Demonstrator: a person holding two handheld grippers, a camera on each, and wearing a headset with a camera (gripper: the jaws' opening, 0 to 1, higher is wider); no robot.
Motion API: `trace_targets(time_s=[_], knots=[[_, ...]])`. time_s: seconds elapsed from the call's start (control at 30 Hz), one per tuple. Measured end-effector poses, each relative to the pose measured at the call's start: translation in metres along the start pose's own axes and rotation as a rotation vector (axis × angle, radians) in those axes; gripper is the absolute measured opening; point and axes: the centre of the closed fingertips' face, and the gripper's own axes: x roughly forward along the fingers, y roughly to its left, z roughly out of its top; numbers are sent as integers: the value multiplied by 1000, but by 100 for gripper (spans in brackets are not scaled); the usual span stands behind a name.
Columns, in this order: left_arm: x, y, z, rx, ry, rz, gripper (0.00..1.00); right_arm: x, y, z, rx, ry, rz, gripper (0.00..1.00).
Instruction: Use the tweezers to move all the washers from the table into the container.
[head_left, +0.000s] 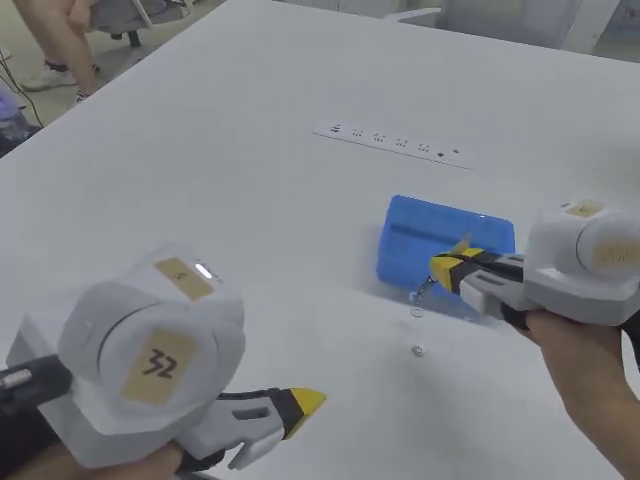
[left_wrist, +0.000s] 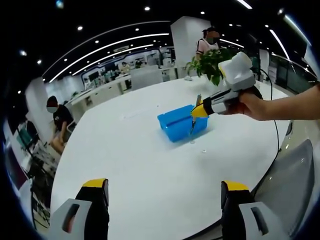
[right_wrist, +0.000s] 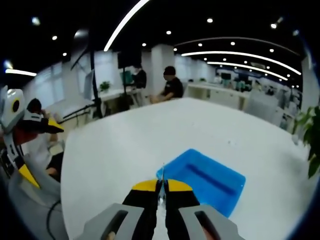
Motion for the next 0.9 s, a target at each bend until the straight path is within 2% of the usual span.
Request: trace_targets(time_s=[0.23, 0.43, 0.53, 0.6, 0.67, 0.9], knots=[[0, 0, 1, 5, 2, 0, 96, -5, -4, 23, -12, -43, -21, 0], [0, -1, -1, 4, 7, 0, 95, 1, -22, 28, -16, -51, -48, 0], [1, 0, -2, 2, 10, 1, 95, 7, -34, 28, -9, -50, -62, 0], [1, 1, -2, 3, 13, 3, 95, 8, -36, 28, -7, -45, -77, 0], [2, 2, -3, 3, 16, 5, 95, 10, -44, 24, 4, -27, -120, 0], [3, 4, -3, -1, 17, 6, 95, 29, -58, 5, 40, 11, -145, 0]])
